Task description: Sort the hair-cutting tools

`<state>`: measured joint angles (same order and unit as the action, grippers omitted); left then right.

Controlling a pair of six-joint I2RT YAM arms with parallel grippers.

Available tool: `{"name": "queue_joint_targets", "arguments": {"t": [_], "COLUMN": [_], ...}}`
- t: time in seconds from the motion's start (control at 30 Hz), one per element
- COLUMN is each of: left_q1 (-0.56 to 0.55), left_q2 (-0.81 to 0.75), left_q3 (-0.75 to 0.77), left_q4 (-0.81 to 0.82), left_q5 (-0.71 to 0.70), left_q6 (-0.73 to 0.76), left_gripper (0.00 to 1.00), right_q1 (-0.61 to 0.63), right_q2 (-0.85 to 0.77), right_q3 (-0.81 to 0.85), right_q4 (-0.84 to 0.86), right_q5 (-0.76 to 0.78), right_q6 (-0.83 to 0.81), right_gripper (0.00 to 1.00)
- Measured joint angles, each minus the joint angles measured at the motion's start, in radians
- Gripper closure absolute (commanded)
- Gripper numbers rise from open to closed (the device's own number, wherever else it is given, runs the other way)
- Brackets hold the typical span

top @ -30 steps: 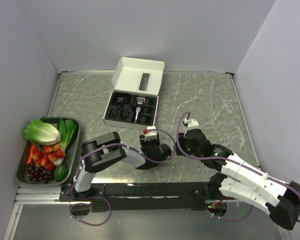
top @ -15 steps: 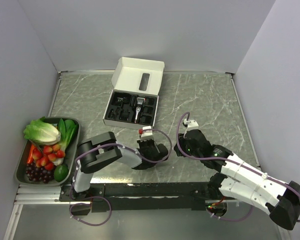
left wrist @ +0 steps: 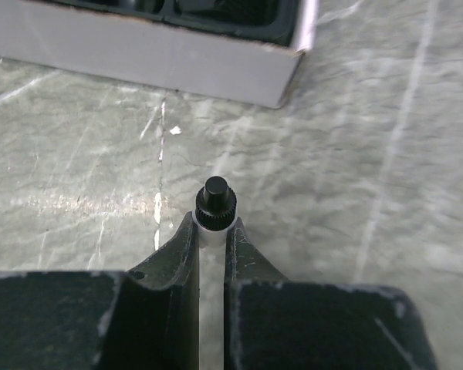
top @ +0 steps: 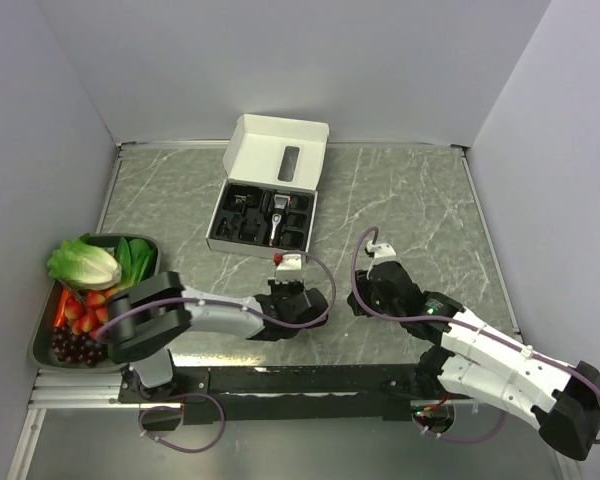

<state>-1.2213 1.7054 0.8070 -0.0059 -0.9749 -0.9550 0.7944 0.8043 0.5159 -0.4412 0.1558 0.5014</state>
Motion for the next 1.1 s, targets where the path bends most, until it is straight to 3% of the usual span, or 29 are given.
{"name": "queue_joint_targets", "arguments": {"t": [0.33,0.6,0.87,1.1], "left_q1": [-0.002,0.039,0.216,0.510], "left_q2": [-0.285,-0.332,-0.418,-0.345], "left_q3": [0.012,0.221,0.424,0.532], "left_q4": [-0.140,-0.438,-0.668,-0.793], "left_q5": [0.126,0.277,0.430,0.657], "left_q6": [0.045,0.080,0.169,0.327], "left_gripper": [0.97,0.96,0.93,0.92], "right_q1": [0.000,0.000,0.010,0.033], "right_q2": [-0.026,-0.015,0.064,0.145], "right_q3": [0.000,0.000,0.008,0.024], "right_q4": [0.000,0.002,0.031,0.058], "right_q5": [-0.003,-0.018,-0.051,-0.077], "right_q6": [0.000,-0.001,-0.005,-0.012], "right_gripper": [0.54,0.54,0.54,0.54]}}
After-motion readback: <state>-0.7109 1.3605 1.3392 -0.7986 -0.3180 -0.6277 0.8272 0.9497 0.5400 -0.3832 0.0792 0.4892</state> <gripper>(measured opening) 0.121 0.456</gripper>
